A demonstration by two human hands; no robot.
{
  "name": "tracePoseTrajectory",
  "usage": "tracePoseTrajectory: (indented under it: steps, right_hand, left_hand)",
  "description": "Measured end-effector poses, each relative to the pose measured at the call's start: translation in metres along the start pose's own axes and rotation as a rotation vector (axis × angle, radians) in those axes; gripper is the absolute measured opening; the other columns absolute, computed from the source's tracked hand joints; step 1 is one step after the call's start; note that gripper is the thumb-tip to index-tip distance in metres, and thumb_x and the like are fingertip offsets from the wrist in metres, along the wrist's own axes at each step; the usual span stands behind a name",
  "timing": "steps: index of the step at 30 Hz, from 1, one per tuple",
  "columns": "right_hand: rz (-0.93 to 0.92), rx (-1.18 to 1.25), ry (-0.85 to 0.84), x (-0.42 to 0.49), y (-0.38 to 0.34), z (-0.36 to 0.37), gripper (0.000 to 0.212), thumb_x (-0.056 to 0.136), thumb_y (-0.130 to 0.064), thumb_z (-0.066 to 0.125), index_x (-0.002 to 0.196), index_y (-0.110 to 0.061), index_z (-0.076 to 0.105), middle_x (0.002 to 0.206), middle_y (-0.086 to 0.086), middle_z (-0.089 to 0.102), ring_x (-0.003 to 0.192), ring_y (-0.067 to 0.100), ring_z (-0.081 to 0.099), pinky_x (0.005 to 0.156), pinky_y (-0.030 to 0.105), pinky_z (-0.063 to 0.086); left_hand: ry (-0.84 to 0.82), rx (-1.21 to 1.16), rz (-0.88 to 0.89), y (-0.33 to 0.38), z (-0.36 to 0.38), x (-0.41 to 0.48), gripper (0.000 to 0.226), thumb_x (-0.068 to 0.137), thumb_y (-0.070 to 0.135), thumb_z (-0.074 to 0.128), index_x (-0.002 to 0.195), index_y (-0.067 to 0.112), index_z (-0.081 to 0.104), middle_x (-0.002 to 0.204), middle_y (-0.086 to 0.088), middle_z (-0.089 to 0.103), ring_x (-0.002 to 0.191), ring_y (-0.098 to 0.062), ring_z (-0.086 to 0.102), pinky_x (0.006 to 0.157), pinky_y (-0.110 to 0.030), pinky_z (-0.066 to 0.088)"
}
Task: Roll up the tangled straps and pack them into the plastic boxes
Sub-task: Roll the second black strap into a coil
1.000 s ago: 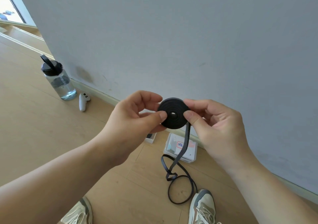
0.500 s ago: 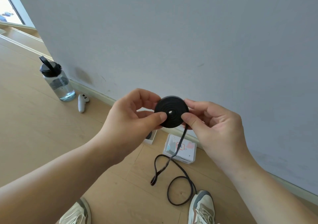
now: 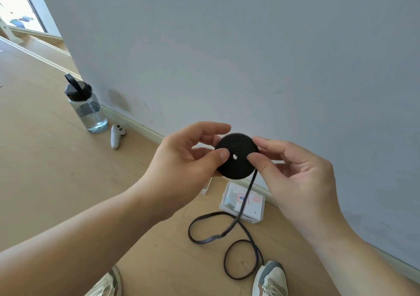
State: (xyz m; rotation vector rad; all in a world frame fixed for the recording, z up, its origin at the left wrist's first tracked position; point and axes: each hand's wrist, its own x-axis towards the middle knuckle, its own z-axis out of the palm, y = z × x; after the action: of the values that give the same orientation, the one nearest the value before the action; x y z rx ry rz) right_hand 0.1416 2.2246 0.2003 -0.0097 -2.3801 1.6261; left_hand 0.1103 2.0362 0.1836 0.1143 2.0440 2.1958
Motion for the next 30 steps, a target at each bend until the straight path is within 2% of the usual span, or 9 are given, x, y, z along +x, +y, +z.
tracePoseTrajectory:
  steps: [4, 10, 14, 17, 20, 22, 24, 26, 30]
  right_hand:
    - [0.011, 0.05, -0.012, 0.002, 0.002, 0.003, 0.027, 0.086, -0.009, 0.079, 0.1, -0.032, 0.079, 0.093, -0.012, 0.08, 0.088, 0.013, 0.077, 0.082, 0.031, 0.063]
    - [-0.097, -0.108, -0.055, 0.002, 0.001, 0.006, 0.039, 0.085, 0.004, 0.077, 0.09, -0.035, 0.078, 0.087, -0.018, 0.078, 0.086, 0.004, 0.074, 0.074, 0.009, 0.053]
    - [-0.042, -0.024, -0.025, 0.003, 0.001, 0.005, 0.03, 0.084, -0.003, 0.08, 0.093, -0.032, 0.08, 0.086, -0.015, 0.079, 0.083, 0.006, 0.076, 0.078, 0.019, 0.06]
    - [0.025, 0.071, 0.003, 0.002, 0.002, 0.006, 0.029, 0.083, -0.006, 0.082, 0.098, -0.032, 0.079, 0.085, -0.009, 0.08, 0.08, 0.014, 0.077, 0.081, 0.03, 0.063]
    - [-0.024, 0.05, -0.005, -0.001, 0.001, 0.008, 0.035, 0.086, -0.005, 0.08, 0.099, -0.038, 0.078, 0.091, -0.015, 0.08, 0.082, 0.009, 0.076, 0.08, 0.02, 0.06]
    - [-0.075, -0.01, -0.013, -0.001, 0.002, 0.007, 0.036, 0.088, -0.001, 0.076, 0.098, -0.036, 0.078, 0.093, -0.019, 0.079, 0.088, 0.004, 0.075, 0.079, 0.012, 0.056]
    - [-0.157, -0.116, -0.024, 0.0, 0.004, 0.006, 0.036, 0.09, 0.005, 0.072, 0.097, -0.03, 0.079, 0.09, -0.012, 0.076, 0.09, 0.006, 0.073, 0.078, 0.009, 0.052]
    - [-0.216, -0.185, -0.051, 0.001, 0.006, 0.006, 0.033, 0.093, 0.005, 0.068, 0.099, -0.025, 0.079, 0.088, -0.007, 0.071, 0.089, 0.01, 0.069, 0.076, 0.01, 0.049]
    - [-0.209, -0.155, -0.094, 0.0, 0.003, 0.006, 0.033, 0.093, 0.003, 0.068, 0.102, -0.026, 0.08, 0.09, -0.007, 0.073, 0.089, 0.011, 0.07, 0.074, 0.012, 0.051]
  left_hand:
    - [-0.005, -0.089, -0.047, -0.001, 0.001, -0.002, 0.032, 0.095, -0.006, 0.066, 0.112, 0.02, 0.075, 0.103, -0.012, 0.072, 0.093, -0.03, 0.077, 0.089, -0.048, 0.063]
    - [-0.029, 0.279, 0.008, 0.001, -0.001, -0.002, 0.017, 0.091, 0.012, 0.077, 0.095, 0.025, 0.067, 0.088, 0.003, 0.079, 0.077, -0.014, 0.078, 0.079, -0.042, 0.064]
    - [-0.01, 0.295, 0.066, 0.007, -0.004, -0.001, 0.023, 0.089, 0.009, 0.078, 0.094, 0.027, 0.066, 0.092, 0.007, 0.076, 0.081, -0.01, 0.076, 0.073, -0.038, 0.063]
    - [0.041, 0.102, 0.057, 0.008, -0.005, 0.0, 0.026, 0.091, 0.001, 0.075, 0.099, 0.025, 0.068, 0.098, 0.004, 0.073, 0.085, -0.025, 0.077, 0.08, -0.061, 0.061]
    - [0.063, 0.004, 0.014, 0.004, -0.005, 0.0, 0.026, 0.092, 0.0, 0.073, 0.104, 0.023, 0.071, 0.098, 0.001, 0.075, 0.088, -0.032, 0.077, 0.079, -0.073, 0.055]
    - [0.028, 0.085, 0.002, 0.001, -0.004, -0.001, 0.016, 0.092, 0.004, 0.075, 0.097, 0.019, 0.07, 0.096, 0.001, 0.077, 0.087, -0.03, 0.077, 0.083, -0.065, 0.058]
    - [0.019, 0.273, 0.091, -0.001, -0.003, -0.003, 0.012, 0.089, 0.01, 0.078, 0.091, 0.017, 0.069, 0.099, 0.007, 0.076, 0.088, -0.015, 0.076, 0.085, -0.046, 0.062]
    - [-0.009, 0.423, 0.194, -0.003, -0.002, -0.004, 0.019, 0.088, 0.013, 0.079, 0.1, 0.023, 0.068, 0.101, 0.012, 0.073, 0.092, -0.007, 0.074, 0.081, -0.031, 0.062]
    - [-0.052, 0.464, 0.269, -0.004, -0.001, -0.006, 0.034, 0.089, 0.006, 0.076, 0.113, 0.03, 0.07, 0.099, 0.018, 0.075, 0.09, -0.005, 0.072, 0.077, -0.021, 0.06]
